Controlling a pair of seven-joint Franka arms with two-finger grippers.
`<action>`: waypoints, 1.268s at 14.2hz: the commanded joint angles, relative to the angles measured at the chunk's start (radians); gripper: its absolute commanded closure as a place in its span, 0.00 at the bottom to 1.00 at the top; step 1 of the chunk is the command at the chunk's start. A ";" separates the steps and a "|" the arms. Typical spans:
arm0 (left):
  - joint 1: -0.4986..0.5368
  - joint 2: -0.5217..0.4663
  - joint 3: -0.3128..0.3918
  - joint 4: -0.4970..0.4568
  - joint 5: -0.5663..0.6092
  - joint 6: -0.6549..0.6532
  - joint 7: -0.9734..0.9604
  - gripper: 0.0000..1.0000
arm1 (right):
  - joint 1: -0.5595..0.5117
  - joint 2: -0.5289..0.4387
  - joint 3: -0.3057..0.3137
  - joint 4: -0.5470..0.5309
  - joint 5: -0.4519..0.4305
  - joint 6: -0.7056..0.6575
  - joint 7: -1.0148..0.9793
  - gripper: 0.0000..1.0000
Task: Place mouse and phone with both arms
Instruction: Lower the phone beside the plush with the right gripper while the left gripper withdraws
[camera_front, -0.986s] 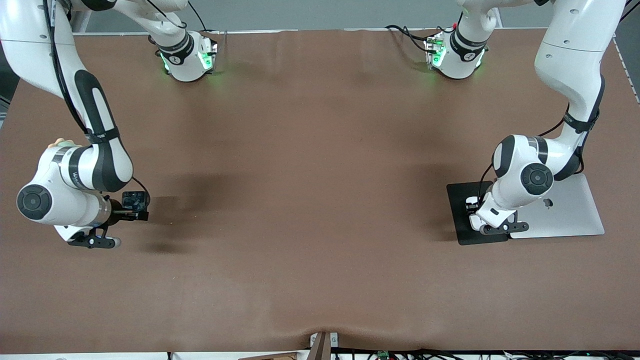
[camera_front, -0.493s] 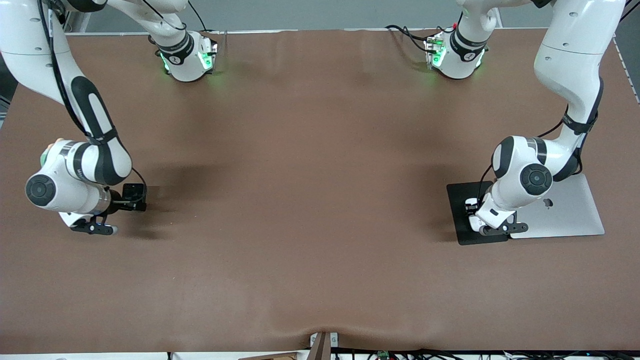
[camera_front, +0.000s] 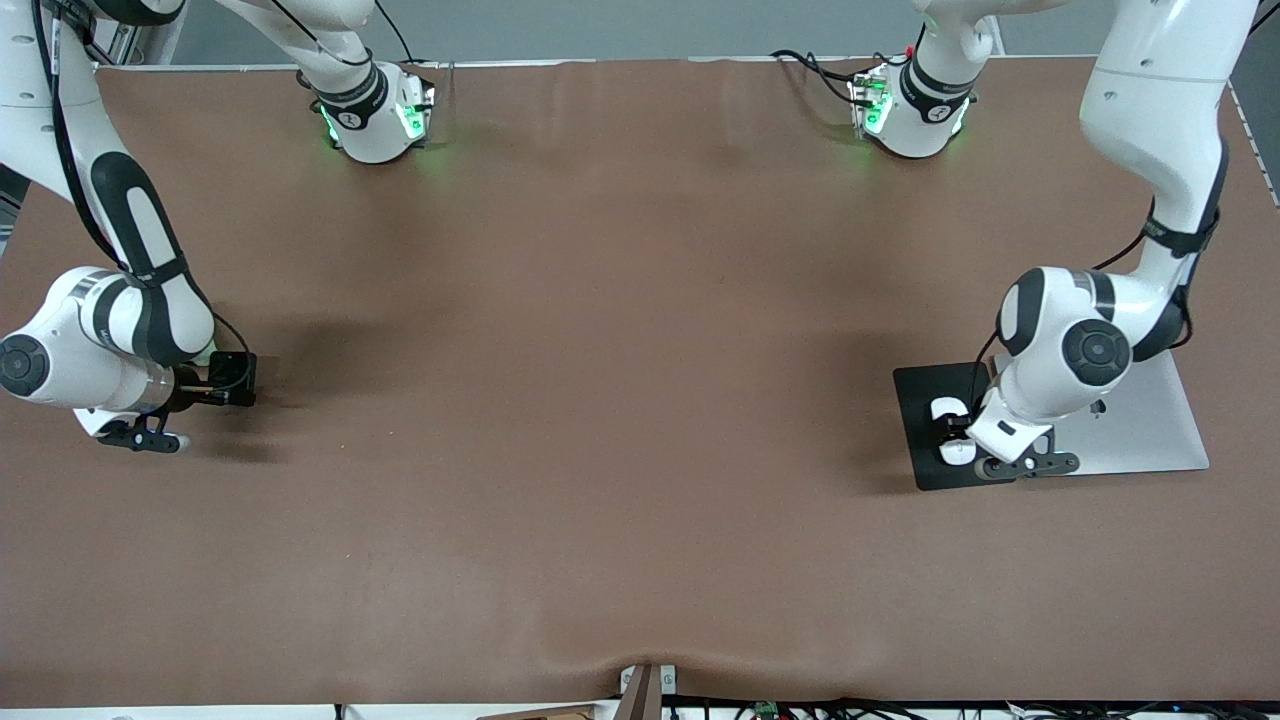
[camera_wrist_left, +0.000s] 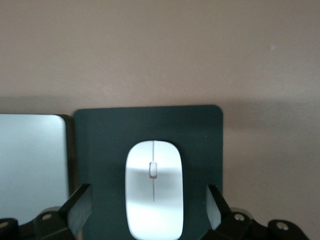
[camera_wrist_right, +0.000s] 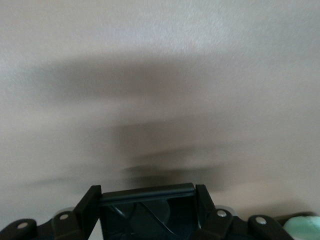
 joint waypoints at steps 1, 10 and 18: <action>0.004 -0.080 -0.018 0.101 0.004 -0.231 0.006 0.00 | -0.017 0.002 0.020 -0.010 -0.004 -0.001 -0.003 0.58; 0.010 -0.230 -0.075 0.364 -0.006 -0.650 0.010 0.00 | 0.083 -0.028 0.024 0.100 -0.004 -0.209 0.003 0.00; 0.008 -0.387 -0.072 0.364 -0.075 -0.764 0.018 0.00 | 0.198 -0.164 0.031 0.174 -0.001 -0.450 0.005 0.00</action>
